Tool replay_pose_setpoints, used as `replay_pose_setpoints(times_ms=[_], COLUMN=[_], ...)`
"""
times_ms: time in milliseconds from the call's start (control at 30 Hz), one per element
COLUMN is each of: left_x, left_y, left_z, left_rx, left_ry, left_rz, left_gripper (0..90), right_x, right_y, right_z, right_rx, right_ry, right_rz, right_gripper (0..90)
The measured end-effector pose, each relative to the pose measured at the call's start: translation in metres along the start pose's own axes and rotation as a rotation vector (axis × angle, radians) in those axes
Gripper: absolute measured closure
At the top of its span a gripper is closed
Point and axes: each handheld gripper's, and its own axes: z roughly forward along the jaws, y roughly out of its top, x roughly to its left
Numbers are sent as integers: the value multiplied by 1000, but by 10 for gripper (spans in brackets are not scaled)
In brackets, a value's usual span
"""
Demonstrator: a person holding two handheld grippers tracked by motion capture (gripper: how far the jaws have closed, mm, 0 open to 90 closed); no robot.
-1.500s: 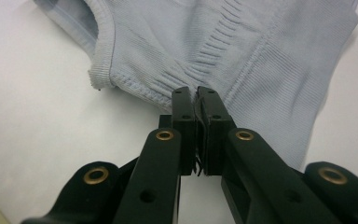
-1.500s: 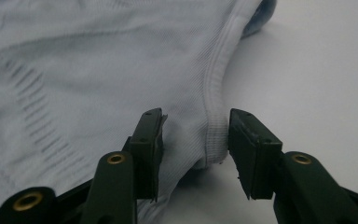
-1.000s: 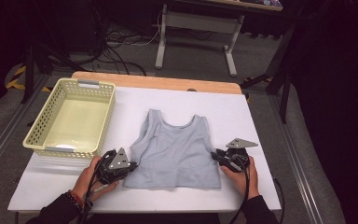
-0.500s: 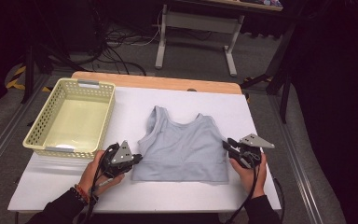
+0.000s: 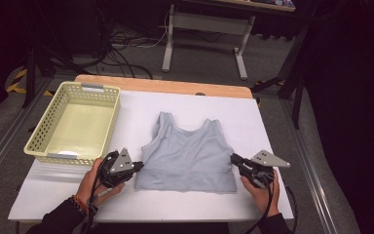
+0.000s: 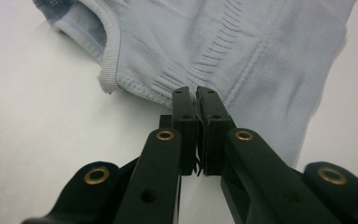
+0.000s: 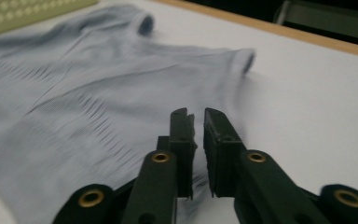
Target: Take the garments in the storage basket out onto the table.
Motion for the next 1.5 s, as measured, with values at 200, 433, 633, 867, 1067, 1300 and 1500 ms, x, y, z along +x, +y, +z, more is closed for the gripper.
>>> replay_pose_setpoints(times_ms=[200, 433, 633, 867, 1067, 1300, 1500], left_x=[0, 1, -6, -21, -26, -23, -23], left_y=[-2, -14, -14, -2, -4, -8, -13], left_z=[-13, -24, -22, 5, 18, 24, 23], left_rx=[-15, -20, -33, -9, 35, 57, 40], left_ry=[7, 8, -37, -154, -180, -203, -211], left_rz=[-11, -55, -26, 43, 60, 44, 18], left_gripper=[875, 897, 898, 900, 899, 899, 900], right_x=[12, 7, 4, 8, 10, 3, -4], right_y=[-9, -14, -15, -14, 6, 0, -5], right_z=[19, 37, 44, 46, 35, 58, 63], right_rx=[89, 145, 168, 198, 97, 166, 216], right_ry=[21, 9, 12, -3, -13, 14, 0], right_rz=[-55, -52, -65, -102, -96, -77, -60], right_gripper=[900, 900, 900, 900, 900, 900, 900])
